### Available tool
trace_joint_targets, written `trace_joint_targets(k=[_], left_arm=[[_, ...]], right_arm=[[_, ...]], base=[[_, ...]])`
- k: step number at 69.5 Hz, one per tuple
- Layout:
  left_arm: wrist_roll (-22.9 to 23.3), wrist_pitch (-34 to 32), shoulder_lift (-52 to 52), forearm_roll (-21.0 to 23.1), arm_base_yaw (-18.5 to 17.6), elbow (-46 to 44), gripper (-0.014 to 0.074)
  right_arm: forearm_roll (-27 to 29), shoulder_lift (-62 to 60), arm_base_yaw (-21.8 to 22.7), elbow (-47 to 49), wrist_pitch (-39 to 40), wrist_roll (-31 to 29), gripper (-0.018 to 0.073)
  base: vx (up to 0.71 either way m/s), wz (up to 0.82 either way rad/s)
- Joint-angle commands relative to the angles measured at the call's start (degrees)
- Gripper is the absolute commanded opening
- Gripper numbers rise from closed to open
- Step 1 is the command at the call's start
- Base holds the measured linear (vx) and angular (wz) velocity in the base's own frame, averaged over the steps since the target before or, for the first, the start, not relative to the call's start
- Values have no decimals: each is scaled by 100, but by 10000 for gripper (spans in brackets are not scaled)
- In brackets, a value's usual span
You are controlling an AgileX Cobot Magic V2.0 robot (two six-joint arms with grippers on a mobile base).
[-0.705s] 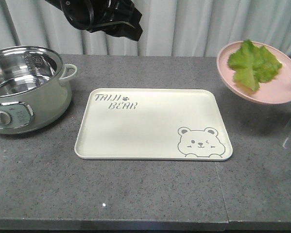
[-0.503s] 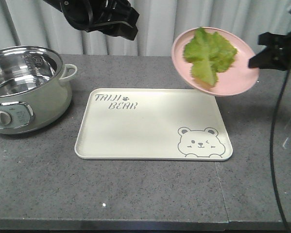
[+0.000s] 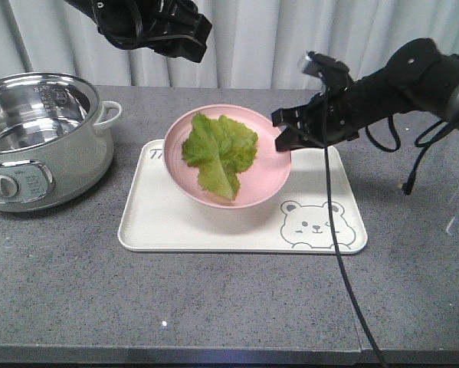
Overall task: Transfer vegetables to tray and serve
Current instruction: 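Set the pink plate down on the tray center and release it, then raise the right gripper and bring both arms beside the tray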
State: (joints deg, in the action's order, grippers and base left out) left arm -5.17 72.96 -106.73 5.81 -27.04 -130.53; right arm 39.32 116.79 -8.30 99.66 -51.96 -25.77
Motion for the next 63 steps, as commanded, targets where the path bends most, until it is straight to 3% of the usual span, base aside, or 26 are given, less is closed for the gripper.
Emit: trace_joint_targets(k=[1,16,40,50,63], left_arm=[[74,-134,300,-88,3,-163,471],[207,-134,300,-209,3,-163,471],[259,-134,300,-371,3,-163,471],[385,-134,300,-719,3,-163,471],[947,-134,300,-1158,3,-163,471]], right_arm=[[-260,-193,-112,188,298,159,4],[-652,-134,-239,188,398,174,109],[-970,-186,-241,226,284,297,514],[-1460,-280,-241,585,-38,698,523],[-2350,-474,-241,1432,-943,1266,477]], base=[[0,0],[0,0],[0,0],[0,0],[0,0]])
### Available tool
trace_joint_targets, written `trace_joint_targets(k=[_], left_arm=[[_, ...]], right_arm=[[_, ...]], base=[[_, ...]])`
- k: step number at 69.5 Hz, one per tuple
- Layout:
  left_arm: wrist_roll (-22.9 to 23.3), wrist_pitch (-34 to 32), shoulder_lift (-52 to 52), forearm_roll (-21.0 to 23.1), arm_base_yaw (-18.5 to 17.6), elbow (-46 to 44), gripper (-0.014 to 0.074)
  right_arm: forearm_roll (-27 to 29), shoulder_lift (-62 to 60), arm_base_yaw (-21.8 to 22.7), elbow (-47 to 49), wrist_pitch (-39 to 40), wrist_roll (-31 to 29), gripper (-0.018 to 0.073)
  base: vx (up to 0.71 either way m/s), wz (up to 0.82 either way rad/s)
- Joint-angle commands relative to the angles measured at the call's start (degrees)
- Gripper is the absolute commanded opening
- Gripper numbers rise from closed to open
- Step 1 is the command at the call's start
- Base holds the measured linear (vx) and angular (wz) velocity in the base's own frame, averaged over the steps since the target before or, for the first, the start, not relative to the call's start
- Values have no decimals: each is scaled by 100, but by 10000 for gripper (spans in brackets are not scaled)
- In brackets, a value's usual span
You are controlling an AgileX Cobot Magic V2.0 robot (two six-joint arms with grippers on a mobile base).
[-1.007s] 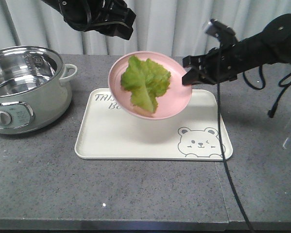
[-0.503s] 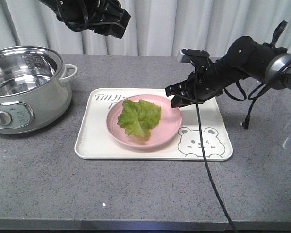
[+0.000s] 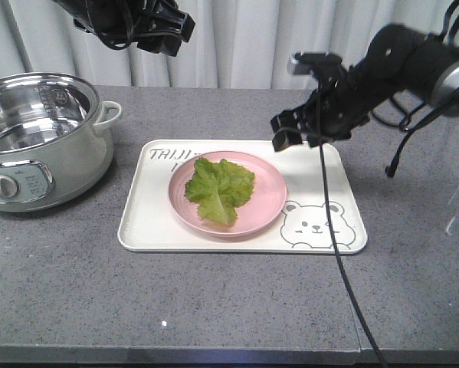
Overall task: Transfer vegetables to tray and serve
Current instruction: 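Raise the right gripper and bring both arms beside the tray, then lower both grippers onto opposite tray edges and close them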
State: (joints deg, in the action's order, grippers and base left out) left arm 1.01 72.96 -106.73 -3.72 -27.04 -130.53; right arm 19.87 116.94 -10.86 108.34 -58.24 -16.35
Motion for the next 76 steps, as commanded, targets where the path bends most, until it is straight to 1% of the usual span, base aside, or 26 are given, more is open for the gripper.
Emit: trace_joint_targets(k=[1,8,16,20,25,32,44,51,63,71,76], left_arm=[[397,-134,300,-236,3,-163,471],[640,-134,283,-416,3,-163,471],[970,-134,212,-622,17,-163,471],[1086,-134,142,-605,58,-149,471],[1164,-134,80,-485,144,-48,471],[1198,-134,15,-353,280,347,471],[1225,-134,16,-339,435,1237,471],[1237,-157,16,-327,495,1647,471],[1237,-266,16,-319,540,2078,471],[1232,-315,16,-123,585,2285,471],[1232,-386,16,-22,610,2423,471]], right_arm=[[-487,-507,15,627,-397,438,473],[-1080,-614,15,1000,-942,921,454],[-1766,-717,38,1123,-1405,1364,452],[-1885,-730,92,1117,-1530,1560,452],[-1868,-736,180,1102,-1530,1718,452],[-1754,-724,294,1102,-1530,1865,452],[-1635,-645,360,1060,-1530,1915,452],[-1612,-587,414,751,-1530,1926,452],[-1500,-513,538,80,-1527,1774,452],[-1236,-513,646,-122,-1527,1668,452],[-1162,-513,644,-169,-1527,1635,452]], base=[[0,0],[0,0],[0,0],[0,0],[0,0],[0,0],[0,0],[0,0],[0,0],[0,0],[0,0]])
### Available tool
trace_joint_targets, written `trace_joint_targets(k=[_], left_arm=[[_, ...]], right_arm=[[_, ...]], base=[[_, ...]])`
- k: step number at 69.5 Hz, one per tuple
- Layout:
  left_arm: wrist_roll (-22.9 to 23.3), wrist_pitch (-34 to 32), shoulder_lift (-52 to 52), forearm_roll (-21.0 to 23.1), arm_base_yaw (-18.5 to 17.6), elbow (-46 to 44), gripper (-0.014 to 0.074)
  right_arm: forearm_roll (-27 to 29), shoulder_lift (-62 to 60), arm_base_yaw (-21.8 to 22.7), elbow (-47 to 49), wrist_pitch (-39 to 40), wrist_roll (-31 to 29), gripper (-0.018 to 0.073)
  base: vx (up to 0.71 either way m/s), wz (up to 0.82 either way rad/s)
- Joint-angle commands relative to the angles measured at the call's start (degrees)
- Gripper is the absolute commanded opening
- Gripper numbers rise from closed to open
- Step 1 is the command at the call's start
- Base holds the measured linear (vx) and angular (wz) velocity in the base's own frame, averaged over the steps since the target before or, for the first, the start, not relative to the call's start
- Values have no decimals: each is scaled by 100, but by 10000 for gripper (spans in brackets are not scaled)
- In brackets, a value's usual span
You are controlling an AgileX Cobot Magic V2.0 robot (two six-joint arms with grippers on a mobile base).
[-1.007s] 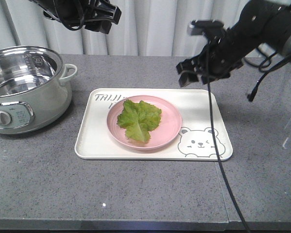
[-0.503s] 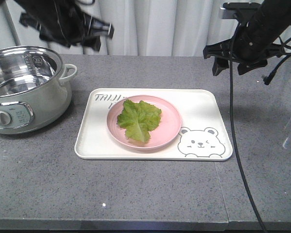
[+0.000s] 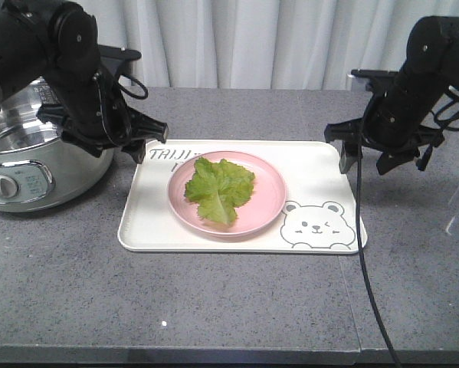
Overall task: Transfer vegetables to tray and serve
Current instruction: 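Lower both grippers onto opposite tray edges and close them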
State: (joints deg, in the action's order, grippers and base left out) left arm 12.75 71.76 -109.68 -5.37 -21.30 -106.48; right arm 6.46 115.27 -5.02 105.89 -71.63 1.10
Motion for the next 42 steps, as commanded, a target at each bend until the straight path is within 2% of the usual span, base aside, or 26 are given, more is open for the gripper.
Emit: trace_joint_targets(k=[1,42], left_arm=[[59,-276,311,156,35,33,471],[59,-525,311,281,51,786,471]], right_arm=[[179,-340,63,78,-188,-110,452],[345,-260,56,49,-187,-158,452]], base=[[0,0],[0,0]])
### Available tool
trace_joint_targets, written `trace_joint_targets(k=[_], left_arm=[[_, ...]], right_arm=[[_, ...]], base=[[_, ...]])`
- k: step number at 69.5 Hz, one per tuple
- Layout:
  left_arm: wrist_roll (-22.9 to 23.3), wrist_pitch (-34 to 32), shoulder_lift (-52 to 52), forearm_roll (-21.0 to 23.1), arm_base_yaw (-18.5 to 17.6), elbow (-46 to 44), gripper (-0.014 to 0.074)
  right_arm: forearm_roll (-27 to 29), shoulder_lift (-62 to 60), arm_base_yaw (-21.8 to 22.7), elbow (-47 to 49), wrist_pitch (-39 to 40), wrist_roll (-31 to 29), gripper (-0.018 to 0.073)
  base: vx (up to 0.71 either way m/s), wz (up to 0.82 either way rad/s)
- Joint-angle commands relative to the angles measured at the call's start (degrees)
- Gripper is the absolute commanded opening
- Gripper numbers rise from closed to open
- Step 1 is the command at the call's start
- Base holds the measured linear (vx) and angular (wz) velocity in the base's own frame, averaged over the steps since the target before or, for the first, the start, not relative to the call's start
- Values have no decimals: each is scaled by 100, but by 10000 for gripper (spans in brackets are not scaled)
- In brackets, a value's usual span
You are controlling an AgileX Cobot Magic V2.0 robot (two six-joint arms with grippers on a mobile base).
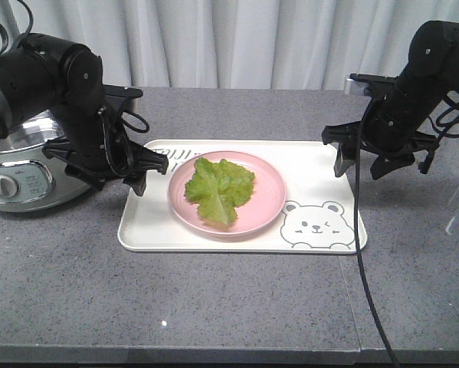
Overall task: Transfer vegetables to tray and serve
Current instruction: 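Lower both grippers onto opposite tray edges and close them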
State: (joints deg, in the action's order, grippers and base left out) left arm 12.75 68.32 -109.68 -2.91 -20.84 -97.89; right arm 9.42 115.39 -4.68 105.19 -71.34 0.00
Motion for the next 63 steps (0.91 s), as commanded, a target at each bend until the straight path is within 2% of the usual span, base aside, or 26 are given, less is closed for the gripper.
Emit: trace_joint_targets(k=[1,28,39,63], left_arm=[[59,-187,311,36,5,-66,471],[59,-291,196,51,5,-66,471],[40,-226,-60,291,5,-66,471],[35,-207,-419,291,5,-60,471]], right_arm=[[46,-271,22,92,-217,-48,452],[-125,-105,22,-70,-170,-86,452],[-125,-12,22,-117,-219,-98,452],[-123,204,22,-117,-219,-134,452]], base=[[0,0],[0,0],[0,0],[0,0]])
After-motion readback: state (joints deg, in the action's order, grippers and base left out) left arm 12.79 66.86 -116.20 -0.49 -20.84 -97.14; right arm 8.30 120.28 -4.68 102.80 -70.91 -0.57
